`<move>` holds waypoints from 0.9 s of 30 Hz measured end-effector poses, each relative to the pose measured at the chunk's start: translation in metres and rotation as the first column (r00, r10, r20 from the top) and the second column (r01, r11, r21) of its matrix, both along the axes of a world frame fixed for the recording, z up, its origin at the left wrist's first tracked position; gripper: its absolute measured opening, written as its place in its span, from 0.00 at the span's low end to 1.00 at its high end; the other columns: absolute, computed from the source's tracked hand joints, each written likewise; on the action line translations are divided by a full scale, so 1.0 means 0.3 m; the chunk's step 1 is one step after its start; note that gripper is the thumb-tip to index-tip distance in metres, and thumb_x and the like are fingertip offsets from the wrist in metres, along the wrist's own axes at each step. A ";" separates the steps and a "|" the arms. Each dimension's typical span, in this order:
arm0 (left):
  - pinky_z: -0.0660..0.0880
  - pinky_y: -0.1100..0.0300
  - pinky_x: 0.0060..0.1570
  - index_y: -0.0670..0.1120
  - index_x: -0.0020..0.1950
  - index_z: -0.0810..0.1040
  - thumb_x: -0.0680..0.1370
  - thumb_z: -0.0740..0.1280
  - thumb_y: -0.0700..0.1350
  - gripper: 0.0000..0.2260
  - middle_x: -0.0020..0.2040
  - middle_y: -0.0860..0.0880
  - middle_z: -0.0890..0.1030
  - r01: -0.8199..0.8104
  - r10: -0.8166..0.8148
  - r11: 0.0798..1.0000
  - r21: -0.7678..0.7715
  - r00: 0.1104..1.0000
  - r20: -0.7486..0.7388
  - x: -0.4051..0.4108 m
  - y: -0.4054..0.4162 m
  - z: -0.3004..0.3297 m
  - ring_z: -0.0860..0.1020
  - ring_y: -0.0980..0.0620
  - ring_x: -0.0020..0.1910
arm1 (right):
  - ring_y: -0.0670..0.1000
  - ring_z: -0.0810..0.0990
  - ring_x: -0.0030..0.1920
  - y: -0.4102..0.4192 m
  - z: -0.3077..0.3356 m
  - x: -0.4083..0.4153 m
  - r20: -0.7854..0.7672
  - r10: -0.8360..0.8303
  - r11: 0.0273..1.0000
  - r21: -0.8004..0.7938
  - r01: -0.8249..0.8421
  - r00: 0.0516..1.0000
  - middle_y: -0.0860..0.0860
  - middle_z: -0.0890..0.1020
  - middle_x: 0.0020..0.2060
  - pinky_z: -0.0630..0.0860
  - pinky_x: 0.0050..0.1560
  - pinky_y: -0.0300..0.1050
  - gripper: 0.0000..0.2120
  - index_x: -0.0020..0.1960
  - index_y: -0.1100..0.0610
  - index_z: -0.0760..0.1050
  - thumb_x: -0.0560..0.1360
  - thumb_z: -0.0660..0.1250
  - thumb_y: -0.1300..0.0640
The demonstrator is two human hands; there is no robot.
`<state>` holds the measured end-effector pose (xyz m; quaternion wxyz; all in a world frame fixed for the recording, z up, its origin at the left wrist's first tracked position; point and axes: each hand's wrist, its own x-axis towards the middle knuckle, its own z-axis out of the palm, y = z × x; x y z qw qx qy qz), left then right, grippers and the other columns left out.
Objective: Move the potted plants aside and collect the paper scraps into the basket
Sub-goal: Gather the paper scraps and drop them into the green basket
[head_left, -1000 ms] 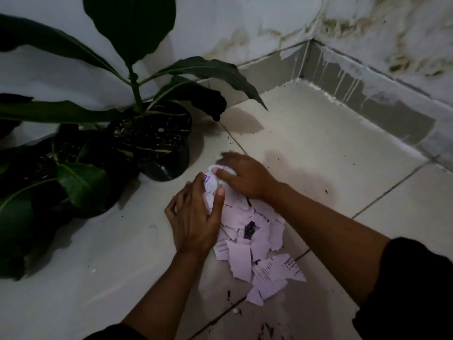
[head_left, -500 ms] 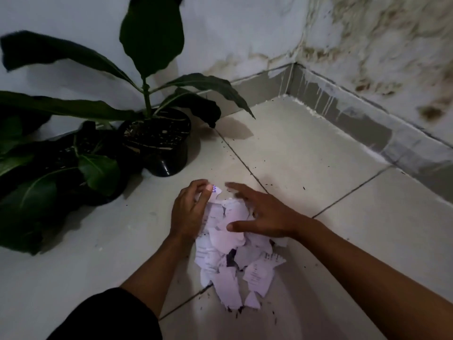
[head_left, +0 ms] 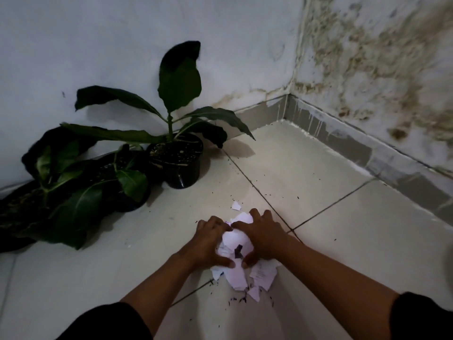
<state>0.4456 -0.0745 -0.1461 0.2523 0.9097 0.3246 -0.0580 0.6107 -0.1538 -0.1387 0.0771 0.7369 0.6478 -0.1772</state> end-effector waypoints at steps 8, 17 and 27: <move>0.64 0.63 0.46 0.41 0.55 0.78 0.72 0.71 0.45 0.14 0.54 0.45 0.79 -0.144 0.162 0.983 -0.111 0.971 0.174 0.018 -0.032 0.026 0.72 0.52 0.49 | 0.57 0.76 0.53 -0.063 0.015 0.022 -0.319 -0.151 0.962 0.168 0.213 0.936 0.58 0.77 0.54 0.70 0.48 0.42 0.20 0.61 0.54 0.75 0.70 0.70 0.54; 0.67 0.65 0.38 0.49 0.39 0.76 0.71 0.72 0.41 0.06 0.46 0.49 0.76 -0.348 0.406 0.902 -0.256 0.887 0.222 -0.004 -0.013 0.179 0.72 0.49 0.46 | 0.54 0.80 0.41 -0.174 0.185 0.150 -0.833 -0.459 0.771 -0.200 0.604 0.310 0.56 0.80 0.41 0.77 0.39 0.43 0.11 0.43 0.58 0.78 0.65 0.76 0.68; 0.75 0.67 0.28 0.44 0.39 0.75 0.72 0.69 0.31 0.09 0.40 0.42 0.78 -0.168 0.612 0.605 -0.779 0.723 0.320 0.190 -0.103 0.413 0.77 0.49 0.34 | 0.52 0.82 0.31 -0.340 0.434 0.279 -0.915 -0.380 0.671 -0.374 0.640 -0.136 0.59 0.82 0.36 0.78 0.31 0.41 0.06 0.49 0.70 0.75 0.72 0.68 0.71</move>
